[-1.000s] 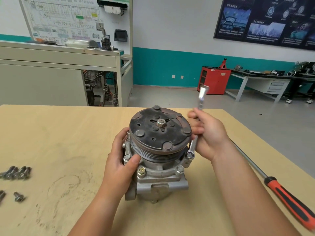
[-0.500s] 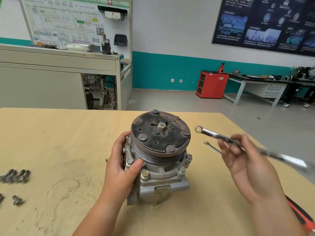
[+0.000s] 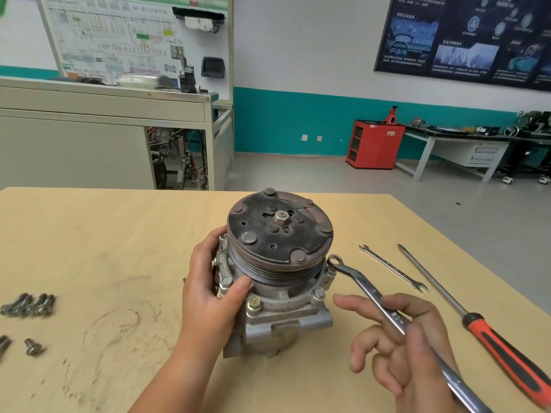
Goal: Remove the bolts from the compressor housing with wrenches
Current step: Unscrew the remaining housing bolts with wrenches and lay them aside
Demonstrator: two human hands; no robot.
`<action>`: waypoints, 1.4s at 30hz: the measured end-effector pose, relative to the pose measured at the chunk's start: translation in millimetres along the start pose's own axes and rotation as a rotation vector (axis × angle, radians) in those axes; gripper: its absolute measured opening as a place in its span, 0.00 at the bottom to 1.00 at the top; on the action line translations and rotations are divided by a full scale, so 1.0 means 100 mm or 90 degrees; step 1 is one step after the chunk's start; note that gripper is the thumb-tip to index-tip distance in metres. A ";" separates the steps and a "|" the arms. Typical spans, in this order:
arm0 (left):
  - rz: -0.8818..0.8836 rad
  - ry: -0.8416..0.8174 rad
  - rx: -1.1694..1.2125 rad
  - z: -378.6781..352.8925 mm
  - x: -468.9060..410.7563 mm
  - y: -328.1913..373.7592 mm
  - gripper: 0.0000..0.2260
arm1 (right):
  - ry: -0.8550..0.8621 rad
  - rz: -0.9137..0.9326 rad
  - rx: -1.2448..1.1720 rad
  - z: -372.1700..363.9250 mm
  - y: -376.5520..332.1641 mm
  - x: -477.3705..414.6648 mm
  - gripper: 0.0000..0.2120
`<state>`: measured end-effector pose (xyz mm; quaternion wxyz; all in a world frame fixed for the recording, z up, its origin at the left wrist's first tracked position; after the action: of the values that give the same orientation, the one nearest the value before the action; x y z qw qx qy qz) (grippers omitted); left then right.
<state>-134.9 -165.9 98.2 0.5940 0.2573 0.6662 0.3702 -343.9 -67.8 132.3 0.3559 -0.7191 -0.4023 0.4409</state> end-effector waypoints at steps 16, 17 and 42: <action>0.019 -0.042 0.131 -0.05 0.01 -0.03 0.29 | 0.002 -0.095 -0.057 0.47 0.08 -0.67 0.19; 0.022 -0.043 0.135 -0.05 0.01 -0.04 0.29 | -0.021 -0.119 -0.053 0.44 0.10 -0.83 0.15; 0.002 -0.041 0.156 -0.06 0.03 -0.02 0.30 | 0.023 0.062 -0.021 0.34 0.04 0.01 0.18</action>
<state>-141.3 -166.5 94.9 0.5789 0.3407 0.6865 0.2786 -374.2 -62.9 116.5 0.3294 -0.7515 -0.3674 0.4380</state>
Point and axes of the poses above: each hand's wrist, its own x-axis away from the middle knuckle, its own z-axis out of the back of the hand, y = z × x, the point moved 8 cm from there along -x, towards the middle knuckle, and after that the axes turned 5 degrees about -x, right-handed, at the moved point
